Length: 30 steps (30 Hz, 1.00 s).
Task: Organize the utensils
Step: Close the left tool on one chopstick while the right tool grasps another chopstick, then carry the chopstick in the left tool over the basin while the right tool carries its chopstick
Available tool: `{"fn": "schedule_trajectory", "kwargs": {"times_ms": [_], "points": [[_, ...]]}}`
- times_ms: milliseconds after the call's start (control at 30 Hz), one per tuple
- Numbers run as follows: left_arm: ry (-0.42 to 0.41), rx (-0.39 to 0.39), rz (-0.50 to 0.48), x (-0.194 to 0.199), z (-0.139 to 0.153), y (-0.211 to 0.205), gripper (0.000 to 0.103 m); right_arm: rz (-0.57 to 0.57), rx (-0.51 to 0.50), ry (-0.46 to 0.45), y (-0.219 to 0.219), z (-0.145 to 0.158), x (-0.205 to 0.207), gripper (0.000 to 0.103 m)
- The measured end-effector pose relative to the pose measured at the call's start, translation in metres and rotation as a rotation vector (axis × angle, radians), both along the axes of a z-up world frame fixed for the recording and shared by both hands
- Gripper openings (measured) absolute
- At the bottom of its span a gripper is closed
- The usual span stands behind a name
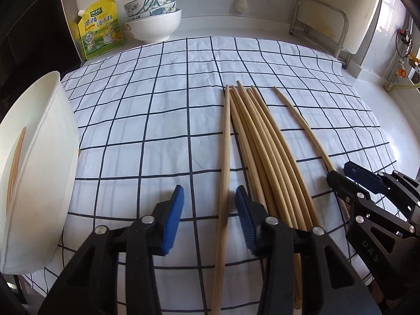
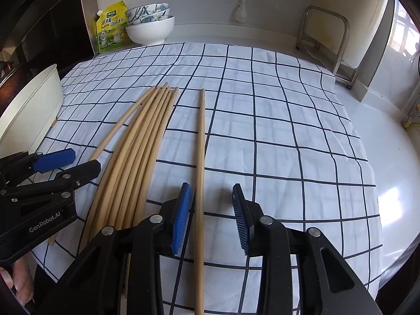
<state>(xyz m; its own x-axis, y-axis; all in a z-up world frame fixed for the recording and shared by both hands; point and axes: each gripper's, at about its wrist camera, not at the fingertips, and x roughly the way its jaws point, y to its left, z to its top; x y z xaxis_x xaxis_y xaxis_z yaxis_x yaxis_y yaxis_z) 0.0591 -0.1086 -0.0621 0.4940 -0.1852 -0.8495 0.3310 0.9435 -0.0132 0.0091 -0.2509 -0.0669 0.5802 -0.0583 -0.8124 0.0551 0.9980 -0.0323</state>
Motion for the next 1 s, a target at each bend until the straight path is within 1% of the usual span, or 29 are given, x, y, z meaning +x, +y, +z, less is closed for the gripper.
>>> {"fn": "schedule_trajectory", "kwargs": {"times_ms": [33, 67, 133, 333, 467, 800, 1000], "points": [[0.003, -0.001, -0.004, -0.001, 0.000, -0.001, 0.022, 0.001, -0.001, -0.001, 0.001, 0.000, 0.000, 0.014], [0.007, -0.004, -0.007, -0.002, 0.001, -0.002, 0.018, -0.002, -0.003, -0.002, 0.001, 0.000, -0.001, 0.009], [0.016, -0.010, -0.009, -0.002, 0.001, -0.002, 0.008, -0.010, 0.004, -0.003, 0.000, 0.000, -0.001, 0.006], [0.061, -0.040, -0.010, 0.000, 0.002, 0.003, 0.007, -0.030, 0.097, 0.004, -0.009, 0.002, -0.001, 0.006], [0.084, -0.063, -0.006, -0.001, 0.004, 0.007, 0.007, -0.030, 0.120, -0.004, -0.008, 0.007, -0.005, 0.006], [0.070, -0.124, -0.008, -0.013, 0.027, 0.019, 0.007, -0.019, 0.159, -0.047, 0.002, 0.029, -0.014, 0.006], [0.032, -0.161, -0.008, -0.019, 0.048, 0.034, 0.007, 0.003, 0.151, -0.085, 0.018, 0.051, -0.016, 0.006]]}}
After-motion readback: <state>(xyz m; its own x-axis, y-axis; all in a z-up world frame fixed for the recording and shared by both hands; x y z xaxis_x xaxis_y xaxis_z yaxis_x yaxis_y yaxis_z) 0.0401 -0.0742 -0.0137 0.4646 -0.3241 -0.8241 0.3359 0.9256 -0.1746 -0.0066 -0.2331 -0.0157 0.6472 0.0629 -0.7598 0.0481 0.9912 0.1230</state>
